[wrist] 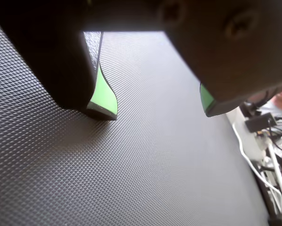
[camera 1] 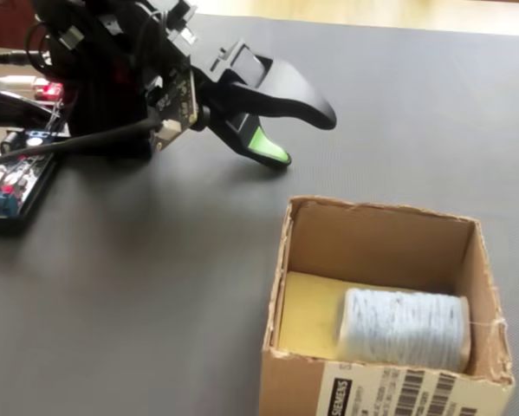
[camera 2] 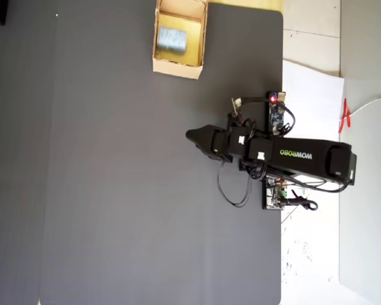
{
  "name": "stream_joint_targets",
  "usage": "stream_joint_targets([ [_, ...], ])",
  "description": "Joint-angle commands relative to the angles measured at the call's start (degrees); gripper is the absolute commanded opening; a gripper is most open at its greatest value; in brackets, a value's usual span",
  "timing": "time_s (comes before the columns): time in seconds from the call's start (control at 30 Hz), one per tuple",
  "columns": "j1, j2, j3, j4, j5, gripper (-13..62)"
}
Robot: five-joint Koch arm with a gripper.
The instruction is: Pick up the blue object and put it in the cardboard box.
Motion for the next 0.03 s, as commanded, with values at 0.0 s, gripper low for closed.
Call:
stream_joint_targets([
  [0.0,-0.09,5.1,2.64,2.02,1.58,34.7],
])
